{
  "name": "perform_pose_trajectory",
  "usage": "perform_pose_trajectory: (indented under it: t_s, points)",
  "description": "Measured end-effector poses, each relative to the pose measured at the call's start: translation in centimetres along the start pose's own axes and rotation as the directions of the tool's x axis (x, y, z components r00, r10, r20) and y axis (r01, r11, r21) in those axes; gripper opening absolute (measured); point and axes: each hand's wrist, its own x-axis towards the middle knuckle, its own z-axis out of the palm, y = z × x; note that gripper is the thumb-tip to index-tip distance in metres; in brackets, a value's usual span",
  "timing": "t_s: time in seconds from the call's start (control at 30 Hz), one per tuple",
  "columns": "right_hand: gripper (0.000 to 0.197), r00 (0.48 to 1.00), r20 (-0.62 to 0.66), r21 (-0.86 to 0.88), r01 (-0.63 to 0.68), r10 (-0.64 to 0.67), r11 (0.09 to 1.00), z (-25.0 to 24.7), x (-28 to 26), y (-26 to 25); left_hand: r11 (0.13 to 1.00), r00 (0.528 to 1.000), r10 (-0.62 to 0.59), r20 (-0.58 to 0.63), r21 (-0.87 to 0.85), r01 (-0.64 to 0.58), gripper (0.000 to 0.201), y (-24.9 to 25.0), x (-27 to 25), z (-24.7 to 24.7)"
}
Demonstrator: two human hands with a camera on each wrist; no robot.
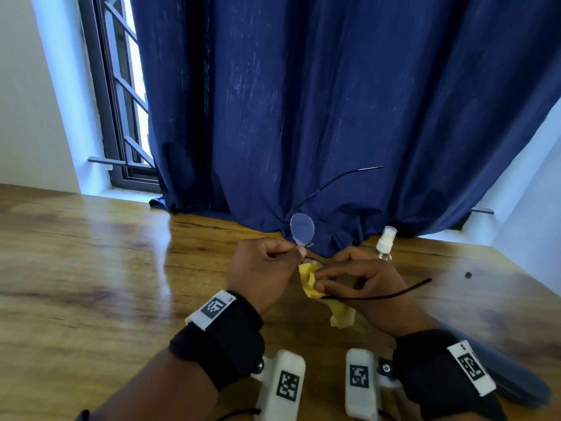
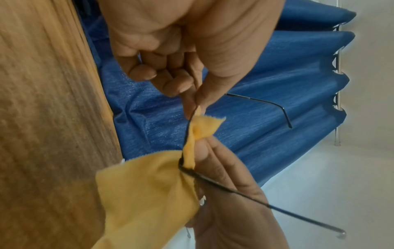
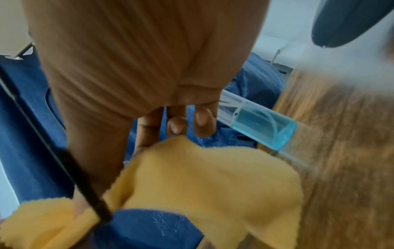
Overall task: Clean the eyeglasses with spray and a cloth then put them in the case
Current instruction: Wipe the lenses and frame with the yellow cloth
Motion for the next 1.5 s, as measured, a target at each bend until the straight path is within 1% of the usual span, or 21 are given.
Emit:
perform_pose_trajectory:
  t_s: [0.03,0.1,0.17,0.2,0.3,0.4,0.57,0.7,0.77,1.03,1.17,1.23,1.3,1.37,1.43,1.5]
  points:
    - [0.024,1.000,-0.011,0.012,0.000,0.000,1.000,0.1,0.1,-0.1,1.000,1.000,0.000,0.013,0.001,0.000,0.009,0.0,-0.1,0.1]
    - [0.021,0.997,-0.073,0.010,0.006,-0.005,1.000,0.3,0.3,0.0,1.000,1.000,0.004,0.027,0.008,-0.004,0.009,0.0,-0.3,0.3]
    - [0.019,0.992,-0.129,-0.005,0.011,-0.012,1.000,0.2,0.3,0.3,1.000,1.000,0.015,0.022,0.007,-0.016,0.009,0.0,-0.2,0.3]
    - [0.018,0.991,-0.137,0.000,0.002,-0.002,1.000,0.2,0.2,0.3,1.000,1.000,0.022,0.014,0.000,-0.022,0.010,0.0,-0.2,0.2]
    - [0.020,0.994,-0.097,0.055,-0.043,0.048,0.998,0.1,0.0,0.2,0.999,1.000,0.026,-0.015,-0.034,-0.027,0.010,0.1,-0.1,0.0]
    - [0.026,0.999,-0.041,0.021,-0.007,0.008,1.000,0.2,0.1,0.4,0.999,1.000,0.029,-0.004,-0.046,-0.029,0.010,0.1,-0.1,0.0]
    - [0.034,0.999,-0.033,-0.062,0.017,-0.019,0.998,0.0,0.0,1.3,0.999,1.000,0.017,0.015,-0.052,-0.016,0.011,0.2,-0.2,0.0]
    - [0.039,1.000,0.014,-0.047,-0.015,0.016,0.999,-0.2,-0.2,2.0,0.998,0.999,-0.021,-0.027,-0.067,0.019,0.012,0.0,0.3,-0.5]
    - [0.041,0.999,0.038,-0.057,-0.018,0.020,0.998,-0.3,-0.2,2.1,0.997,0.999,-0.026,-0.021,-0.072,0.025,0.013,0.0,0.4,-0.6]
    - [0.050,0.994,0.088,-0.042,0.063,-0.059,0.997,0.1,0.1,1.0,0.995,0.999,-0.045,0.012,-0.084,0.045,0.012,-0.1,0.4,-0.4]
    - [0.052,0.988,0.154,-0.058,0.040,-0.031,0.998,0.3,0.0,1.0,0.992,0.998,-0.051,-0.028,-0.113,0.047,0.012,0.0,0.7,-1.0]
    - [0.049,0.991,0.133,-0.038,0.019,-0.013,0.999,0.3,0.0,1.2,0.993,0.997,-0.048,-0.052,-0.113,0.042,0.014,0.0,1.0,-1.2]
    - [0.046,0.998,0.069,-0.020,0.015,-0.014,1.000,0.2,0.0,1.4,0.995,0.998,-0.031,-0.056,-0.099,0.025,0.015,0.0,1.0,-1.3]
    - [0.051,0.999,0.031,-0.030,0.025,-0.025,0.999,0.0,0.0,1.5,0.997,0.999,-0.009,-0.040,-0.075,0.006,0.015,0.1,0.8,-1.1]
    - [0.057,0.998,0.049,-0.058,0.044,-0.041,0.997,-0.1,0.0,1.3,0.998,1.000,-0.006,-0.015,-0.068,0.005,0.014,0.0,0.6,-0.9]
    - [0.062,0.994,0.106,-0.100,0.043,-0.033,0.994,0.1,0.0,0.9,0.994,0.999,-0.032,-0.007,-0.104,0.031,0.013,-0.2,0.7,-0.8]
